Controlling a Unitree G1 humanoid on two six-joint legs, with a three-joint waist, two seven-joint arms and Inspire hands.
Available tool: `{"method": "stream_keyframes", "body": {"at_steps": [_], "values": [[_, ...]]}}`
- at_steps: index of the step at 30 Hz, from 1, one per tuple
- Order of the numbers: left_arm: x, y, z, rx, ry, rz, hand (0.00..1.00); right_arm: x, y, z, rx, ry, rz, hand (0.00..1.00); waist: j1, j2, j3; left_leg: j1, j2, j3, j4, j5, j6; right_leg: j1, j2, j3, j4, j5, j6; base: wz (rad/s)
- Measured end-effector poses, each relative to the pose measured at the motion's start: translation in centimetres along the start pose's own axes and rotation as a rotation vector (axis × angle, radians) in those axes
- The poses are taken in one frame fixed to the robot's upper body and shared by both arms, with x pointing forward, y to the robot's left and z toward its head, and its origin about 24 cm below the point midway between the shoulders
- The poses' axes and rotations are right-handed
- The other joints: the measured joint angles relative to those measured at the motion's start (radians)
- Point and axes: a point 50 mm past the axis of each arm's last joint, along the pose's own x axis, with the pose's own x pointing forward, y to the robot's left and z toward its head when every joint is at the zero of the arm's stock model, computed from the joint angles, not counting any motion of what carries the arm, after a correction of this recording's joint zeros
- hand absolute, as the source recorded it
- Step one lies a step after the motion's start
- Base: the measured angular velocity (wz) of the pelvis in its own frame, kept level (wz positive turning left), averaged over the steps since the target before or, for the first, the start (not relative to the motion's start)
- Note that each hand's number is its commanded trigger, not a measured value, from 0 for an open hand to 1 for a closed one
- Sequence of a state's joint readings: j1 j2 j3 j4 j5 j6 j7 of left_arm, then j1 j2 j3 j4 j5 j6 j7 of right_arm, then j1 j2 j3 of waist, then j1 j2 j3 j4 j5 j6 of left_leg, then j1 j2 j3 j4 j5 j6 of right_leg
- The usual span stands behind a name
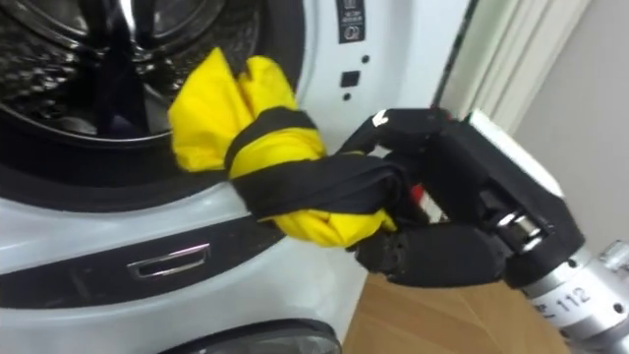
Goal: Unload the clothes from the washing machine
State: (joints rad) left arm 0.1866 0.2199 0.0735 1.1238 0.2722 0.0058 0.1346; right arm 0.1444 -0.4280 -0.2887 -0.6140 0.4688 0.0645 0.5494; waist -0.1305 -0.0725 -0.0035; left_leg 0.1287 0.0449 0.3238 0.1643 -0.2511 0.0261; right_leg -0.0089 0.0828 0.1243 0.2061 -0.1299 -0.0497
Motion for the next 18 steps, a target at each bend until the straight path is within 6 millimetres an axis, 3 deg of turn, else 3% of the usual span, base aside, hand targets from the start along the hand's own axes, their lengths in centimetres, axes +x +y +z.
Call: {"method": "stream_keyframes", "body": {"at_steps": [6, 13, 18], "values": [[0.0, -0.1, -0.3, 0.008, 0.010, -0.021, 0.00, -0.6, 0.2, -0.3, 0.005, 0.026, 0.028, 1.00, -0.013, 0.006, 0.0025, 0.015, 0.019, 0.097, -0.001, -0.016, -0.012, -0.025, 0.033, 0.081, 0.018, 0.014, -0.004, -0.47], [0.1, -0.3, -0.2, 0.026, 0.020, -0.043, 0.00, -0.9, 0.0, -0.3, -0.006, 0.040, 0.032, 1.00, -0.086, 0.002, -0.0006, 0.022, 0.035, 0.200, 0.004, -0.028, -0.028, -0.056, 0.071, 0.175, 0.036, 0.027, -0.008, -0.43], [0.2, -0.2, -0.2, 0.030, 0.047, -0.047, 0.00, -1.4, -0.9, 0.2, -0.040, 0.037, -0.014, 1.00, -0.114, -0.003, 0.0024, 0.021, 0.038, 0.257, 0.005, -0.033, -0.035, -0.081, 0.093, 0.230, 0.049, 0.033, -0.006, -0.37]]}}
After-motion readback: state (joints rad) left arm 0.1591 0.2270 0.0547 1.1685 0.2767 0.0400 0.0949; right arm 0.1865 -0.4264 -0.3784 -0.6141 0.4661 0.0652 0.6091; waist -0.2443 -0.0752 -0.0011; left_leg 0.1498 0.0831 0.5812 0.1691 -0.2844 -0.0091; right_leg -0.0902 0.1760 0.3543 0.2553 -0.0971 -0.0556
